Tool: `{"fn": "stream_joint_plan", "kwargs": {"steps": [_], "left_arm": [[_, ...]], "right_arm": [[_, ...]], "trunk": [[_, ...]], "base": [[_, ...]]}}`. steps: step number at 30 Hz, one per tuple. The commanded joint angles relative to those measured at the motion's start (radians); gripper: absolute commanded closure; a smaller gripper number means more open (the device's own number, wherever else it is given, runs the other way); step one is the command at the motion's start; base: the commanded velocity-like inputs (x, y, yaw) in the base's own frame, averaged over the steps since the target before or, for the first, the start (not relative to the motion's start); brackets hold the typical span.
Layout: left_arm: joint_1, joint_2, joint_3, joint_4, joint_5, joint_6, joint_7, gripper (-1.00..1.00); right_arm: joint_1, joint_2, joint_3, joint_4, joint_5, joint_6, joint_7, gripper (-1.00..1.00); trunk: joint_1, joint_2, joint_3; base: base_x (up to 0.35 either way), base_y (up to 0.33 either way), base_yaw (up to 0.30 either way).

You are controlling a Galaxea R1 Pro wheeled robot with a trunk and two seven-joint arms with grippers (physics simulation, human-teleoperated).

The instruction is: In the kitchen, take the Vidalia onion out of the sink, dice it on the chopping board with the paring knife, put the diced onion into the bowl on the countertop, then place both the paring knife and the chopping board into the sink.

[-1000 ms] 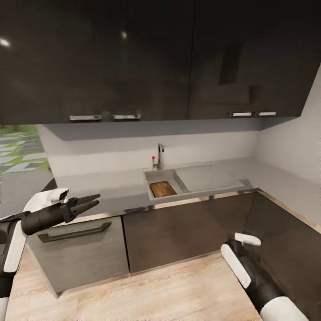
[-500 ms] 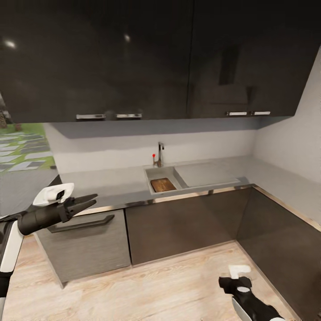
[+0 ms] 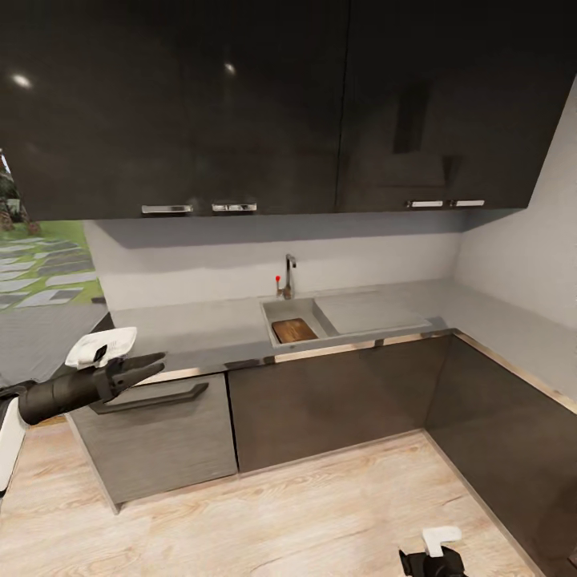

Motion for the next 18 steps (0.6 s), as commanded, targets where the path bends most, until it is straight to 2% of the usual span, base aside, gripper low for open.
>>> {"fn": "stream_joint_plan", "kwargs": {"steps": [1,2,5,7,9,12,16,17,18], "left_arm": [[0.012,0.009,0.000,0.014,0.001,0.009,-0.002,-1.00],[0.052,0.019,-0.001,0.035,-0.010,0.006,-0.002,-1.00],[0.114,0.023,-0.003,0.052,-0.046,-0.026,-0.002,-1.00],[0.148,0.020,-0.004,0.089,-0.070,-0.079,-0.002,-1.00],[0.169,0.017,-0.006,0.172,-0.087,-0.149,-0.002,-1.00],[0.180,0.022,-0.008,0.389,-0.112,-0.303,-0.002,-1.00],[0.184,0.028,-0.008,0.720,-0.164,-0.565,-0.026,-1.00],[0.184,0.029,-0.007,0.760,-0.168,-0.595,-0.033,-1.00],[0.184,0.033,-0.005,0.839,-0.174,-0.653,-0.044,-1.00]], "right_arm": [[0.001,0.000,0.009,0.003,-0.010,-0.005,0.000,-1.00],[0.005,0.000,0.009,0.006,-0.011,-0.009,0.000,-1.00],[0.013,-0.001,0.008,0.008,-0.012,-0.010,0.001,-1.00],[0.014,-0.001,0.008,0.009,-0.013,-0.010,0.001,-1.00],[0.015,-0.001,0.008,0.009,-0.013,-0.010,0.001,-1.00],[0.015,-0.001,0.007,0.010,-0.012,-0.010,0.001,-1.00],[0.015,-0.001,0.008,0.011,-0.012,-0.010,0.001,-1.00],[0.015,-0.001,0.008,0.012,-0.012,-0.010,0.001,-1.00],[0.015,-0.001,0.008,0.013,-0.012,-0.010,0.001,-1.00]], "trunk": [[0.000,-0.001,0.000],[0.000,-0.001,0.000],[0.000,-0.001,0.000],[0.000,-0.001,0.000],[0.000,-0.001,0.000],[0.000,-0.001,0.000],[0.000,-0.001,0.000],[0.000,-0.001,0.000],[0.000,-0.001,0.000]], "base": [[0.000,0.000,0.000],[0.000,0.000,0.000],[0.000,0.000,0.000],[0.000,0.000,0.000],[0.000,0.000,0.000],[0.000,0.000,0.000],[0.000,0.000,0.000],[0.000,0.000,0.000],[0.000,0.000,0.000]]}}
